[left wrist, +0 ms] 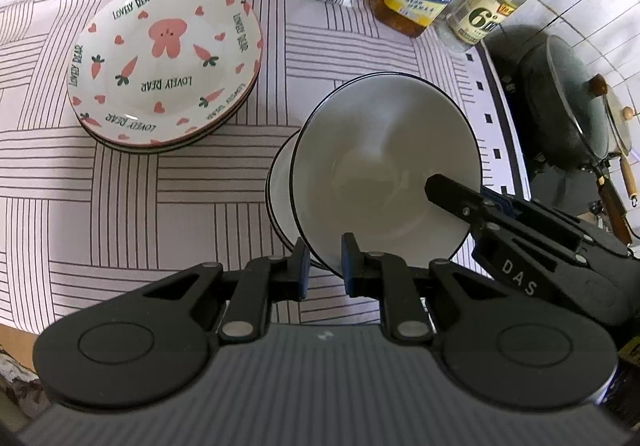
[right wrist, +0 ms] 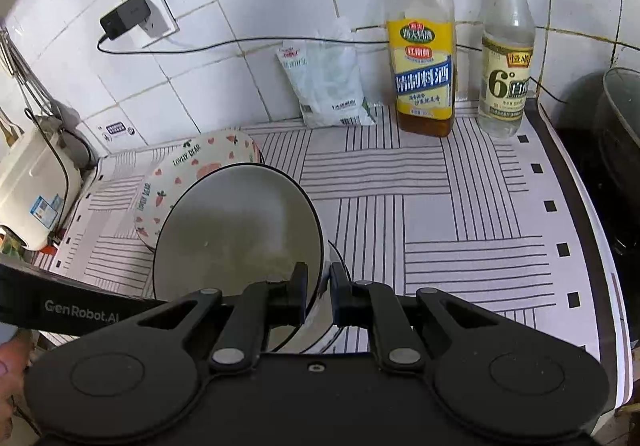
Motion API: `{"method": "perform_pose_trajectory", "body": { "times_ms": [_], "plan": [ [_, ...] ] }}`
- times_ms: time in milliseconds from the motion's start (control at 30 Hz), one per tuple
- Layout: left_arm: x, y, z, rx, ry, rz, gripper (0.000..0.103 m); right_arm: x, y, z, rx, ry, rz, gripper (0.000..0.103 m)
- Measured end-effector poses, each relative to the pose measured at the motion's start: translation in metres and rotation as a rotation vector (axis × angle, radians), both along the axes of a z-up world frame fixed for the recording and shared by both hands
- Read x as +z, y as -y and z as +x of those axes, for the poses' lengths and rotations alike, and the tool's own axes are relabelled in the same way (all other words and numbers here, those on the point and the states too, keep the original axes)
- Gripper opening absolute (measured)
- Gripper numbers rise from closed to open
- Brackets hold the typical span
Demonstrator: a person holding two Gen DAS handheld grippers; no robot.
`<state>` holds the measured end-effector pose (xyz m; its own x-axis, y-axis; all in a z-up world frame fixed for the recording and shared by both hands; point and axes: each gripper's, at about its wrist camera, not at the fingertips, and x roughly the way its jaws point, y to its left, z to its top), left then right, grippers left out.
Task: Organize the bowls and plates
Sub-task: 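Grasp the white bowl with both grippers and lower it onto the bowl stack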
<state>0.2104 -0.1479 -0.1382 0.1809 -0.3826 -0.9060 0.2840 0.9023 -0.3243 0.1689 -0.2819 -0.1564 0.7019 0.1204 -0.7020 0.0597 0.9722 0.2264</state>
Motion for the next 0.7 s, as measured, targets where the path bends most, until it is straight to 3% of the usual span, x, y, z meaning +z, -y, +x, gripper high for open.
{"method": "perform_pose_trajectory", "body": {
  "times_ms": [233, 700],
  "plan": [
    [-0.009, 0.0, 0.006, 0.017, -0.056, 0.015, 0.015, -0.006, -0.007, 0.006, 0.034, -0.017, -0.057, 0.014],
    [-0.026, 0.006, 0.019, 0.036, -0.157, 0.038, 0.018, -0.019, -0.034, 0.018, 0.153, -0.019, -0.34, 0.015]
  ]
}}
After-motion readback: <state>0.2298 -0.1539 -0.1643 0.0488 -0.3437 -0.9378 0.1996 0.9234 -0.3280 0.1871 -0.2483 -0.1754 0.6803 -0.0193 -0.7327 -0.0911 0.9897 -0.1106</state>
